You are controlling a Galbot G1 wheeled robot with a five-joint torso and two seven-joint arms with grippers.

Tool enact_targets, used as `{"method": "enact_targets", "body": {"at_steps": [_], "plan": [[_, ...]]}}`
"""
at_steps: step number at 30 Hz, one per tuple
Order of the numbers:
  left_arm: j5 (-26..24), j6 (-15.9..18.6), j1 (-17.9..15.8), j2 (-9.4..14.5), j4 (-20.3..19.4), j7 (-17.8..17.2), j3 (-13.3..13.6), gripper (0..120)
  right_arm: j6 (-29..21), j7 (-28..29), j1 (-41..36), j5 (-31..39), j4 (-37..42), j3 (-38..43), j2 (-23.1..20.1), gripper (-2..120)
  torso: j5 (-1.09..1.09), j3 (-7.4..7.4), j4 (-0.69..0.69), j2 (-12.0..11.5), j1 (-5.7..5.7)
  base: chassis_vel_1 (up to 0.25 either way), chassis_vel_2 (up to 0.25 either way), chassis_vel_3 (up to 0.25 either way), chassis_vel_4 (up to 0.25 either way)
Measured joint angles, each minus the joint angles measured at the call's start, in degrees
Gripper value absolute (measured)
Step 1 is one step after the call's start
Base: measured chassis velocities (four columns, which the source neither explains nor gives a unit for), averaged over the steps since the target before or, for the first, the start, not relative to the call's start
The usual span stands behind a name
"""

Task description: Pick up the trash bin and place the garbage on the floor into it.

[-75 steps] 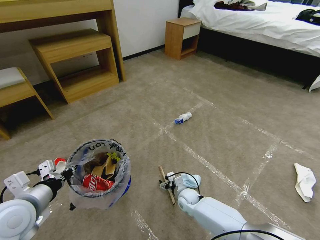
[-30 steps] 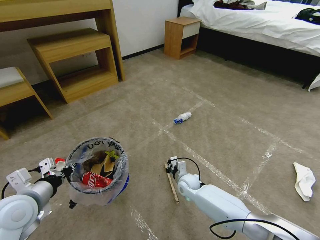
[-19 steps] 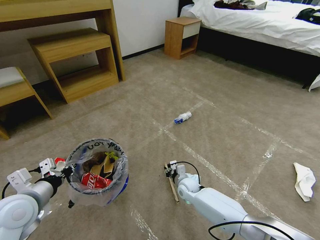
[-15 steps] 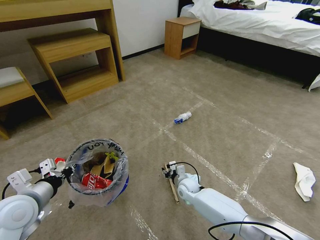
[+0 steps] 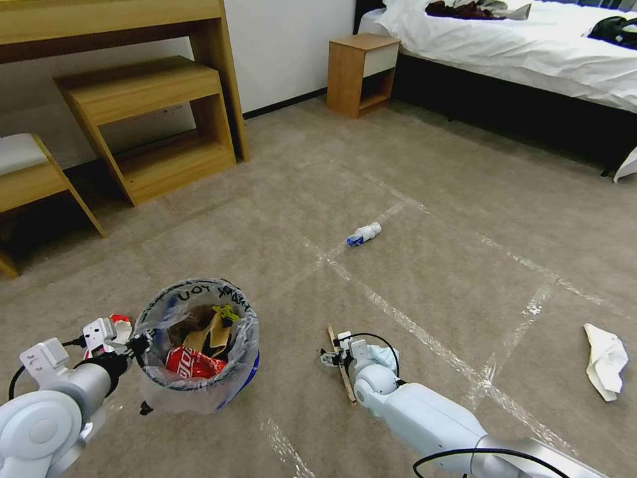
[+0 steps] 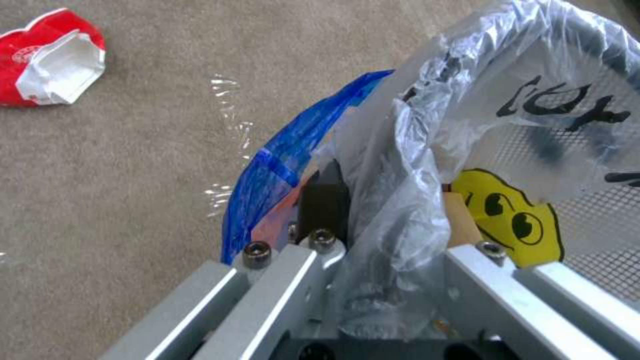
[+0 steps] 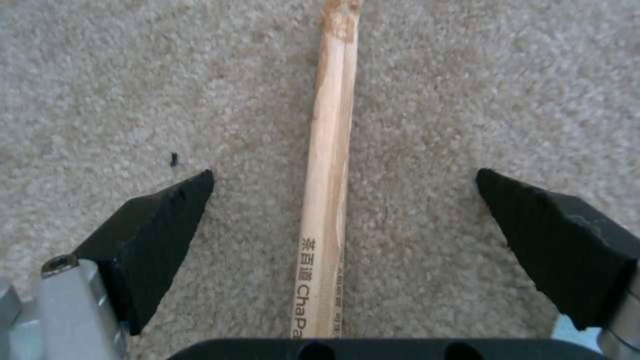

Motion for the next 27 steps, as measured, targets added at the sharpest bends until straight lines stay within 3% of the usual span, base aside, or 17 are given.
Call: {"method": "enact_targets", "body": {"at_steps": [12, 27], "plan": [[0.16, 0.01, -0.08, -0.09, 0.18, 0.06, 0.17, 0, 0.52, -0.76, 0.61, -1.33, -3.64, -0.79, 2.03, 100, -0.03, -0.02, -0.04, 0.02, -0.01, 0.000, 0.000, 0.000, 0.000], [0.18, 0.01, -0.22, 0.10, 0.43, 0.16, 0.35, 0, 0.45, -0.44, 0.40, -2.68, -5.45, -1.05, 2.90, 100, 0.00, -0.01, 0.02, 0.05, -0.01, 0.000, 0.000, 0.000, 0.000]]}}
